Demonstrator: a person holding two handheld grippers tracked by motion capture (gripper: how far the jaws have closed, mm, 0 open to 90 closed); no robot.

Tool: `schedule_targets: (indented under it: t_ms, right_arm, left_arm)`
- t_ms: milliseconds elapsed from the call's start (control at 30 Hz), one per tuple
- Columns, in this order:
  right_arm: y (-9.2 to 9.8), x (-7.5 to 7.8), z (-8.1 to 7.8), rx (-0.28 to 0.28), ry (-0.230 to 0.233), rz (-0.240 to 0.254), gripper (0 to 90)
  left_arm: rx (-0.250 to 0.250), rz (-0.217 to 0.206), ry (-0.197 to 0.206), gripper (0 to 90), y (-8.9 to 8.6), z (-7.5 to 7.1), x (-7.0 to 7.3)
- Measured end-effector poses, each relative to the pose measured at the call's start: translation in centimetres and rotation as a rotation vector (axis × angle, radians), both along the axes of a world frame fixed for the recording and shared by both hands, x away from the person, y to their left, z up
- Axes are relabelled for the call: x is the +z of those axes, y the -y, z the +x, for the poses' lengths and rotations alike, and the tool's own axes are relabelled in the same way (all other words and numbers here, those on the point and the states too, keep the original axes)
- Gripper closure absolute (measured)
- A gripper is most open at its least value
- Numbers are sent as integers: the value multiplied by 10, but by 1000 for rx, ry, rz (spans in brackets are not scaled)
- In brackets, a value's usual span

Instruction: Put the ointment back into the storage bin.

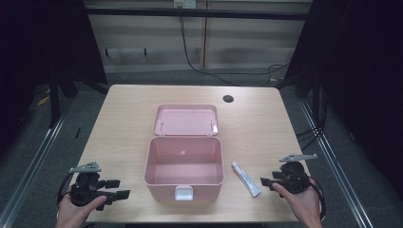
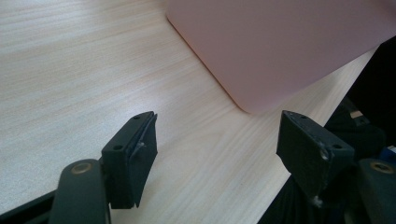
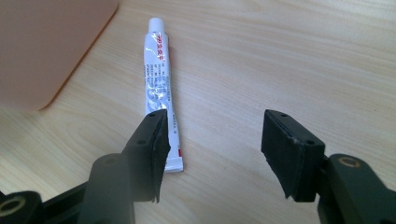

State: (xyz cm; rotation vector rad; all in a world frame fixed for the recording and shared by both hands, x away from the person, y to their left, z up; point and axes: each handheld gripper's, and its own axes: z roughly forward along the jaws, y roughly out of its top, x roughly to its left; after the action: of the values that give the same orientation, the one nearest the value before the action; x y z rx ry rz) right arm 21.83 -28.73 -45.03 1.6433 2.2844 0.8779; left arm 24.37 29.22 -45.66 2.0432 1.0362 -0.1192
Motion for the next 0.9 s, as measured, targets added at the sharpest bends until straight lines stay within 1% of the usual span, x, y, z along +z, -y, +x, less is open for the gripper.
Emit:
schedule_targets:
  t_ms: [33,67,100,167,200,333,400,500,533,567,633,700,733,767,800,833,867,900]
  right_arm:
    - [0,1,-1,-1,10,2,424]
    - [0,1,-1,-1,10,2,424]
    - [0,2,-1,6,22,4,424]
    - [-2,3,-1,11,17,4,434]
    - [-3,2,-1,8,3,3,446]
    - [-6,1,0,15,-13,-6,451]
    - [-8,2,-1,24,-10,-5,454]
    - [-10,5,0,44,-3,-7,453]
    - [-11,7,1,59,-10,-14,436]
    - [-13,8,2,71,-14,-9,427]
    - [-15,13,3,72,-5,-7,425]
    - [-18,15,5,83,-19,-3,408]
    - [-22,15,7,105,-35,-18,411]
    - [-22,15,7,105,-35,-18,411]
    - [-26,16,9,135,-50,-18,436]
    - [-26,16,9,135,-50,-18,436]
    - [-30,19,11,152,-62,-25,456]
    - [-32,20,12,159,-62,-35,462]
  left_arm:
    - [0,0,-2,287,0,0,0]
    - [0,0,-2,287,0,0,0]
    - [1,0,-2,287,1,0,0]
    - [-5,0,-6,287,1,0,0]
    - [-5,3,-6,287,1,0,0]
    - [-6,2,-10,287,1,-1,0]
    - [-2,9,-6,287,2,-1,0]
    - [-5,14,-10,287,2,0,-1]
    - [-3,16,-9,287,2,0,-1]
    - [-3,17,-10,287,2,0,-1]
    - [-3,20,-12,284,2,-1,-1]
    - [-2,19,-12,283,1,-1,-1]
    - [-6,19,-15,284,1,-1,-1]
    - [-6,19,-15,283,1,-1,-1]
    - [-2,19,-16,283,2,-1,-1]
    - [-2,19,-16,283,2,-1,-1]
    - [-1,21,-17,282,1,0,-2]
    - [4,22,-17,281,1,0,-2]
